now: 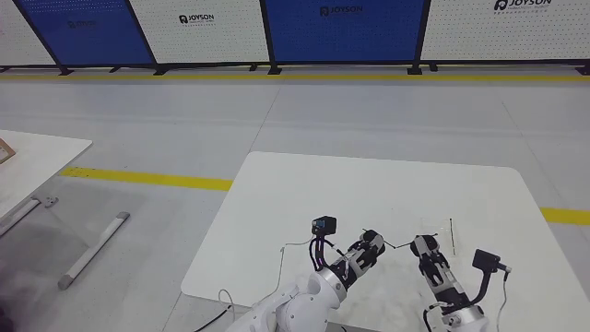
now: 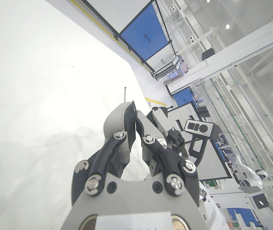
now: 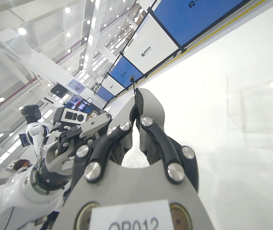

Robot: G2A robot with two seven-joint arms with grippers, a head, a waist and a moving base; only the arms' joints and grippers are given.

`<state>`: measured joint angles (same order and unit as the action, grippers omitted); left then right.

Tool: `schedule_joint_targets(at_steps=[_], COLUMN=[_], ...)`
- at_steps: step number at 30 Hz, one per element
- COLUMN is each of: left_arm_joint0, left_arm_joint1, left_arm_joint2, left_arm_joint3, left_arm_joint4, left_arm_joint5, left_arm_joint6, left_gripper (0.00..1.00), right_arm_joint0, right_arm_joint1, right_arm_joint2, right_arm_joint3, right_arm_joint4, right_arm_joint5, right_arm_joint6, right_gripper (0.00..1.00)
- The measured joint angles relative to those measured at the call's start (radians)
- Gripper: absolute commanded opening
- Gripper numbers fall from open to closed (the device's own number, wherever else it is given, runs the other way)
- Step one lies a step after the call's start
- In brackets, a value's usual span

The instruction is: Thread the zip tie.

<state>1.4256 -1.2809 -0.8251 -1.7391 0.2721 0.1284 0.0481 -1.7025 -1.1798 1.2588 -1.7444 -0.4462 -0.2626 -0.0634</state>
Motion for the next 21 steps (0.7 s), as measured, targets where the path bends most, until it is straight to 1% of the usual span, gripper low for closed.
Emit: schedule_joint_targets(at_steps=[14,21], left_arm_joint0=[0.000,0.000], left_arm_joint1=[0.000,0.000], left_arm_joint2=[0.000,0.000], left_arm_joint3=[0.000,0.000], left_arm_joint4=[0.000,0.000], left_arm_joint5=[0.000,0.000], left_arm_joint6=[0.000,0.000], left_gripper=[0.00,0.00], right_arm_joint0=[-0.002,0.013], right_arm_joint1=[-0.007,-0.012], right_arm_joint2=[0.003,-0.012], right_arm_joint3=[-0.003,0.008], right_arm_joint4=[-0.008,-0.020], right_arm_joint5=[-0.002,0.019], right_arm_joint6=[-0.006,0.017], right_gripper=[0.00,0.00])
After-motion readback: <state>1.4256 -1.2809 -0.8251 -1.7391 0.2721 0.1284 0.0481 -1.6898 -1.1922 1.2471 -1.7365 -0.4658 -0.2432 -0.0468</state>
